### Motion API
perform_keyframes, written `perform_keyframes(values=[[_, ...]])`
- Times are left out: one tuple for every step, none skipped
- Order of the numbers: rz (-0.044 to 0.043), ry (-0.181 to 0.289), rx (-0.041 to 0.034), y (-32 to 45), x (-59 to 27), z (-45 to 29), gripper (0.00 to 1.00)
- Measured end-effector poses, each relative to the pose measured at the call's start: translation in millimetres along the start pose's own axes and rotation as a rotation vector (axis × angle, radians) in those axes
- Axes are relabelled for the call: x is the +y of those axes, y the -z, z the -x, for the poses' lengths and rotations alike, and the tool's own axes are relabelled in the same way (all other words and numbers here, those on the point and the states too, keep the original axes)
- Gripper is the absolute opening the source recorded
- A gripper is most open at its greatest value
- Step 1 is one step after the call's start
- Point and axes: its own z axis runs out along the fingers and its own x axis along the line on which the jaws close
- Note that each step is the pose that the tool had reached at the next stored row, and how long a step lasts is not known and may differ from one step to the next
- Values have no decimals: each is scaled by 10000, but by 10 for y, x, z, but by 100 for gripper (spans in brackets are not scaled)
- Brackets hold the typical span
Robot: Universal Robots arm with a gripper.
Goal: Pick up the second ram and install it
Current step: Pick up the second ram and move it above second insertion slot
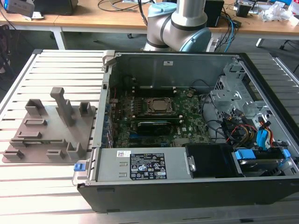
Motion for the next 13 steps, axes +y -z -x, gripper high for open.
perform_keyframes(values=[[0, 1, 0, 0, 0, 0, 11], [0, 3, 0, 0, 0, 0, 17], [0, 5, 0, 0, 0, 0, 24], [0, 7, 0, 0, 0, 0, 30], [0, 8, 1, 0, 0, 0, 30], [0, 9, 1, 0, 0, 0, 30], [0, 10, 0, 0, 0, 0, 30], [0, 12, 1, 0, 0, 0, 30], [0, 10, 1, -1, 0, 0, 30], [-1, -75, -2, -4, -1, 0, 30], [-9, -382, -16, -10, 0, 0, 30], [-13, -537, -24, -12, 0, 0, 30], [-14, -605, -27, -12, 0, 0, 30]])
